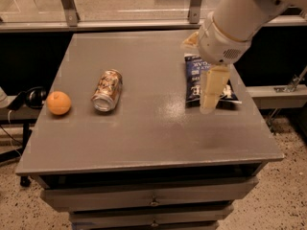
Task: Pick orange can
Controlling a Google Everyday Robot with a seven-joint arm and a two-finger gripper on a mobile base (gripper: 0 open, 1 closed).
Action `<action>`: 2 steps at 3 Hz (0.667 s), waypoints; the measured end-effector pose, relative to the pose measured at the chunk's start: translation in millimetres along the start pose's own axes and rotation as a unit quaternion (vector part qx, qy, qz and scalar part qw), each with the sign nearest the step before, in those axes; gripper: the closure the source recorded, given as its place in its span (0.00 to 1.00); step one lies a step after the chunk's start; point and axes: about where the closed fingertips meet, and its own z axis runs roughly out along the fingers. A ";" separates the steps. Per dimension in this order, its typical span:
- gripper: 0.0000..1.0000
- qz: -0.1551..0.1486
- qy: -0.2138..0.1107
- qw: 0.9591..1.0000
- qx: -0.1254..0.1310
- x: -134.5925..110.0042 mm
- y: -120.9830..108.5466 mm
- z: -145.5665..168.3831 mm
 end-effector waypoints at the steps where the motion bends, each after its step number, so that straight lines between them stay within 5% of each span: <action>1: 0.00 -0.084 -0.042 0.996 0.008 -34.9 -32.7 33.9; 2: 0.00 -0.162 -0.089 0.982 0.032 -78.0 -59.8 52.3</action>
Offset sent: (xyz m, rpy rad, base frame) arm 0.0747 0.1571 -0.0074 0.1916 -0.2317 0.5307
